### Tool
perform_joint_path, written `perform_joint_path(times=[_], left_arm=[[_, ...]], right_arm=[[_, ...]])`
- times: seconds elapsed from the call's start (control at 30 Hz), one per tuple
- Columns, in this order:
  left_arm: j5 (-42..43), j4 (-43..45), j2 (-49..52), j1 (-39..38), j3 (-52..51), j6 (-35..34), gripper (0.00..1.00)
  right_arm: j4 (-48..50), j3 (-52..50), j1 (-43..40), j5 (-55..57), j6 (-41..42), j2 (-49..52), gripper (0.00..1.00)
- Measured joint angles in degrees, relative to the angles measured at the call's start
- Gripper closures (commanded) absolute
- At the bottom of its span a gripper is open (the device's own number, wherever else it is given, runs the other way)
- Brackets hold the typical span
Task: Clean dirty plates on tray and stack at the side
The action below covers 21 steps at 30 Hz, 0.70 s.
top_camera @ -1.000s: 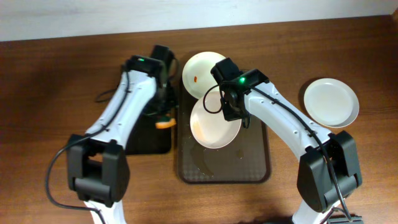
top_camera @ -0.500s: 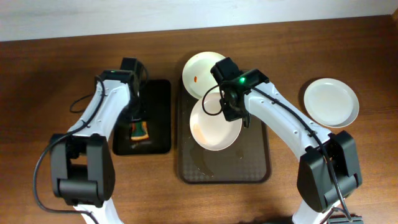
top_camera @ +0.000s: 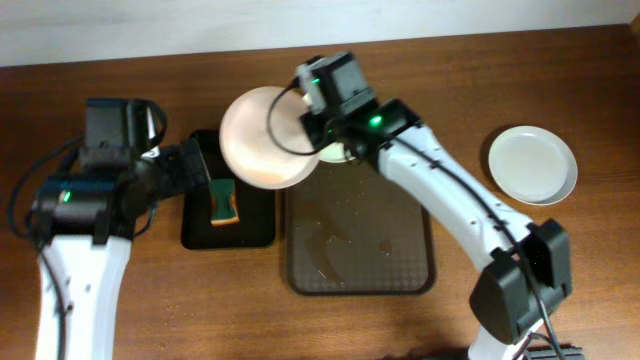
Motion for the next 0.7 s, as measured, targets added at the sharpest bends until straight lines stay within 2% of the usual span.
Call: perform_joint_path(times=[0.13, 0.33, 0.53, 0.7], left_arm=[[0.0, 0.0, -5.5, 0.0, 0.0, 0.0, 0.00], [0.0, -0.2, -9.1, 0.0, 0.0, 0.0, 0.00], [0.0, -1.1, -9.0, 0.0, 0.0, 0.0, 0.00], [0.0, -1.1, -9.0, 0.0, 0.0, 0.0, 0.00]], right_arm=[[4.9, 0.0, 6.9, 6.8, -7.3, 3.1, 0.96], [12.0, 0.0, 14.4, 26.8, -14.1, 4.1, 0.96], [13.3, 0.0, 18.9, 40.4, -17.4, 4.1, 0.96], [13.4, 0.0, 20.8, 45.5, -18.1, 4.1, 0.96]])
